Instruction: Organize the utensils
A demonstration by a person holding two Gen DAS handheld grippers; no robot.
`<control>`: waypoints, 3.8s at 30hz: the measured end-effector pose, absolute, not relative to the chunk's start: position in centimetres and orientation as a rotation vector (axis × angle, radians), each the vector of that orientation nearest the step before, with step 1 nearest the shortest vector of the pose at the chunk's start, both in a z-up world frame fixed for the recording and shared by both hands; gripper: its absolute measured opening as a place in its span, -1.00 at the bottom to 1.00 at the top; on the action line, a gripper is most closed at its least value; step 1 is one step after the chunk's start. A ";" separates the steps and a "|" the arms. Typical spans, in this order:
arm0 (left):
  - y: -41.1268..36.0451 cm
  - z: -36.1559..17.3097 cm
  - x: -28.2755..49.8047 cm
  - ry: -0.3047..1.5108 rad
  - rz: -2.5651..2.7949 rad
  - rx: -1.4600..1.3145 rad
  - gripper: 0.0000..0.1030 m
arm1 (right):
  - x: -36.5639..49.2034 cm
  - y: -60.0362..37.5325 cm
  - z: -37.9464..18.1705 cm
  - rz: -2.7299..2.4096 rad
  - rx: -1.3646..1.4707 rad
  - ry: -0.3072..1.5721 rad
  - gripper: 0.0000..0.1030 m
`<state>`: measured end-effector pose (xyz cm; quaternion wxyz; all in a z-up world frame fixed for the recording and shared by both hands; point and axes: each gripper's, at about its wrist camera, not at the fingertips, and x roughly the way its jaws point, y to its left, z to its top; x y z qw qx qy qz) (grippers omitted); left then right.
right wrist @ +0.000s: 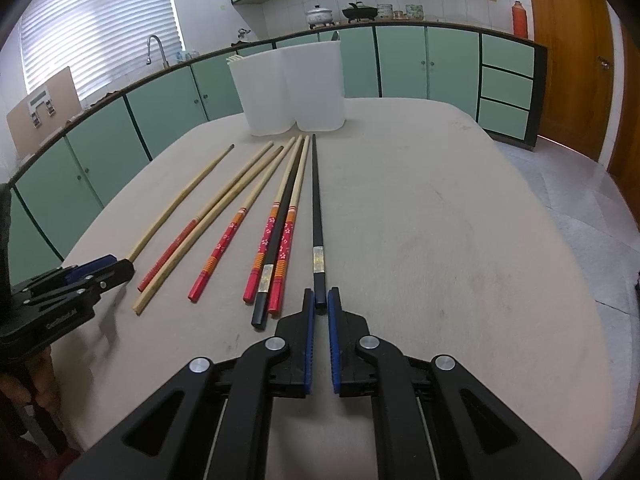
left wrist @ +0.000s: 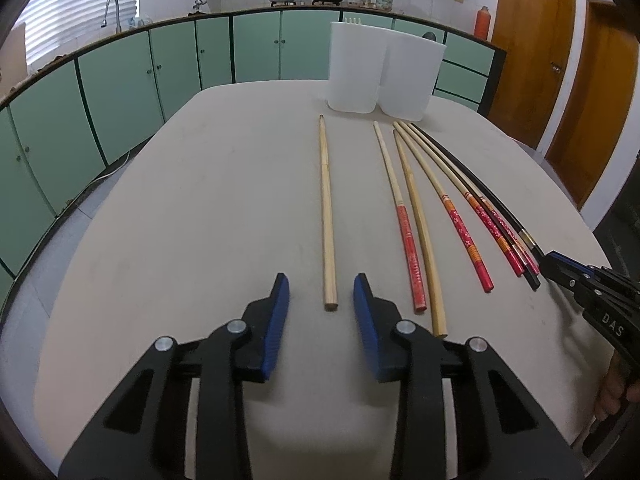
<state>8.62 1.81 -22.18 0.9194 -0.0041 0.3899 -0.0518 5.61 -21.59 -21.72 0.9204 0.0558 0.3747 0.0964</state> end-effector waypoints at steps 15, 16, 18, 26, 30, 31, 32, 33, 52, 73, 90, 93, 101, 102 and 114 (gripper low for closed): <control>1.4 -22.3 8.8 0.790 -0.087 0.022 -0.51 | 5.7 -19.8 -21.6 0.183 0.014 0.762 -0.83; 1.4 -22.2 8.8 0.789 -0.088 0.022 -0.52 | 5.7 -19.7 -21.6 0.177 0.004 0.761 -0.86; 1.3 -22.2 8.9 0.788 -0.083 0.025 -0.70 | 5.7 -19.5 -21.6 0.170 -0.013 0.757 -0.87; 1.3 -21.5 9.0 0.805 -0.106 0.015 -0.89 | 5.7 -20.0 -21.0 0.181 -0.008 0.761 -0.88; 1.0 -19.9 8.6 0.787 -0.096 0.062 -0.89 | 5.5 -20.6 -19.2 0.195 0.005 0.731 -0.88; 1.0 -19.4 8.5 0.777 -0.097 0.072 -0.89 | 5.5 -20.7 -18.7 0.196 0.002 0.723 -0.88; 0.9 -18.7 8.4 0.764 -0.096 0.084 -0.89 | 5.6 -20.9 -18.0 0.195 -0.001 0.710 -0.88; 0.8 -18.0 8.3 0.751 -0.097 0.092 -0.89 | 5.6 -21.0 -17.4 0.197 0.004 0.700 -0.88; 0.2 -3.8 9.7 0.442 -0.184 0.029 -0.89 | 9.3 -23.9 -4.7 0.263 0.135 0.508 -0.88; -0.6 1.1 14.3 0.391 -0.294 -0.035 -0.89 | 15.8 -24.6 3.2 0.386 0.090 0.456 -0.88; -3.5 5.7 24.9 0.231 -0.221 -0.041 -0.89 | 26.4 -23.0 8.4 0.324 0.066 0.320 -0.88; -3.8 3.6 27.0 0.289 -0.213 -0.049 -0.89 | 28.1 -22.6 6.1 0.315 0.069 0.368 -0.88; -3.5 -0.5 29.1 0.402 -0.199 -0.035 -0.83 | 29.9 -22.5 0.5 0.308 0.088 0.488 -0.86; -3.3 -0.8 29.1 0.409 -0.198 -0.035 -0.74 | 29.8 -22.6 0.1 0.303 0.085 0.497 -0.85; -1.2 -0.1 24.2 0.353 -0.148 -0.041 0.08 | 24.2 -24.4 -0.1 0.204 0.061 0.424 0.21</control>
